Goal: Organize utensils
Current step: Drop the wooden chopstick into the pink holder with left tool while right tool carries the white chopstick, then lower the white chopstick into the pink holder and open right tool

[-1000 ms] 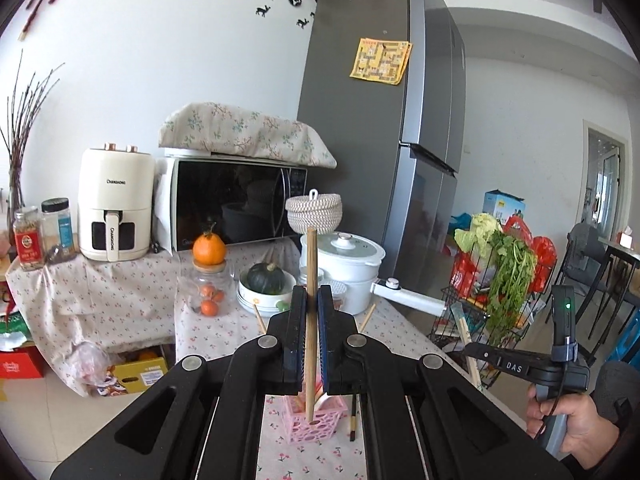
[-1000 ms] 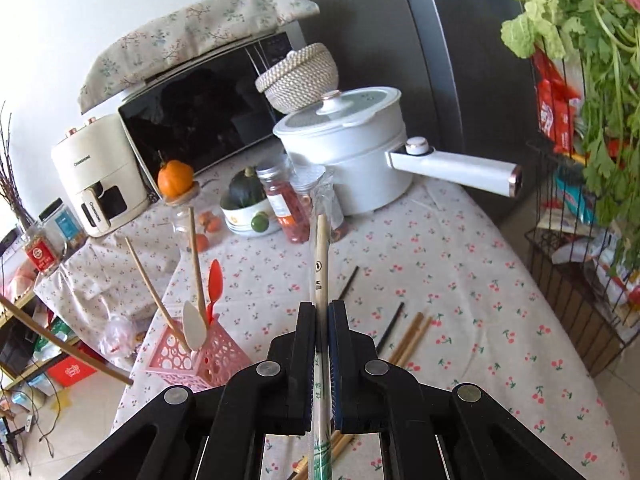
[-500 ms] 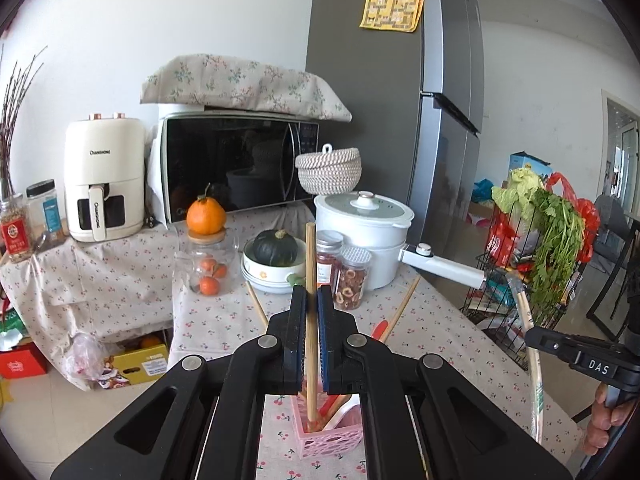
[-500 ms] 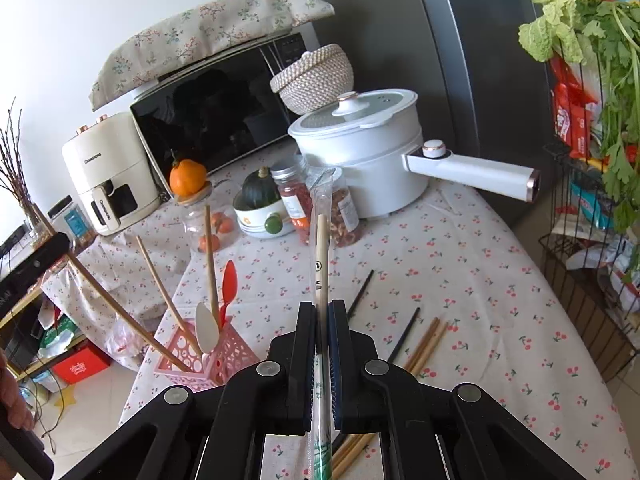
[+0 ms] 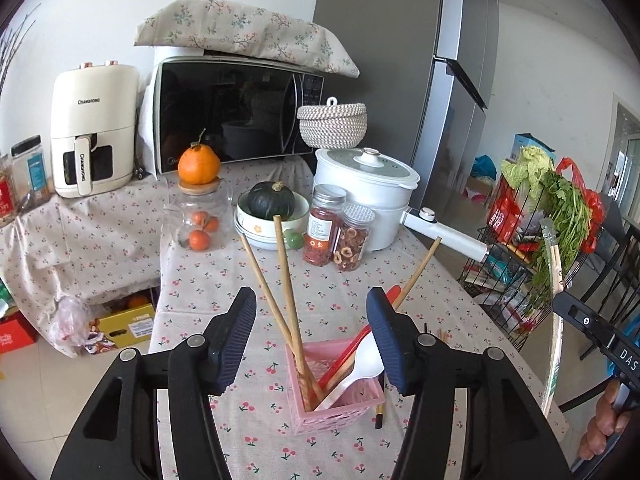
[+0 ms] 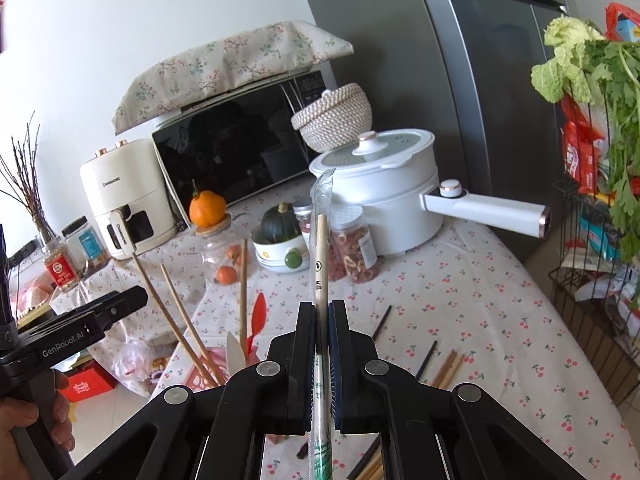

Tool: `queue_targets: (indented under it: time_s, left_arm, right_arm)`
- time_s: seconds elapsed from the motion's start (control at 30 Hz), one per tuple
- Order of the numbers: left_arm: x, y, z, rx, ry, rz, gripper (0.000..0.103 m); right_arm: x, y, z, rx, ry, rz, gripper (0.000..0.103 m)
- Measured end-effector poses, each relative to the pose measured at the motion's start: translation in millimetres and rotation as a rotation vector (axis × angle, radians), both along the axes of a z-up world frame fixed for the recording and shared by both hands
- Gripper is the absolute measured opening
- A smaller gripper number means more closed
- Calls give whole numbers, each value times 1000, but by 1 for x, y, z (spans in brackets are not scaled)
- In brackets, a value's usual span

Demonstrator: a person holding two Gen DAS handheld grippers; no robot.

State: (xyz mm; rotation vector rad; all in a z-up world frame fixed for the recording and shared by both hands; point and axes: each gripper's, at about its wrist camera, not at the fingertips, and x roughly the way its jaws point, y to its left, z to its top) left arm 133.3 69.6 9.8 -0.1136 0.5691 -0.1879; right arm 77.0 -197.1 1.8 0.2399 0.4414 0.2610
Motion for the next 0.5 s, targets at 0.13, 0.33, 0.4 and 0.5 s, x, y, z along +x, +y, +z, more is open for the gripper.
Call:
queue_targets:
  time_s: [0.13, 0.33, 0.4, 0.5]
  left_arm:
    - [-11, 12, 0, 35, 71, 30, 71]
    - [-24, 48, -17, 65, 208, 78, 73]
    - [-28, 62, -23, 68, 229, 101, 73]
    - [-32, 81, -31, 72, 248, 129, 73]
  right_arm:
    - [-1, 19, 11, 24, -61, -4, 5]
    - [19, 80, 25, -7, -160, 0, 5]
    - [27, 100, 23, 21, -192, -6, 5]
    - [35, 125, 14, 35, -256, -50, 5]
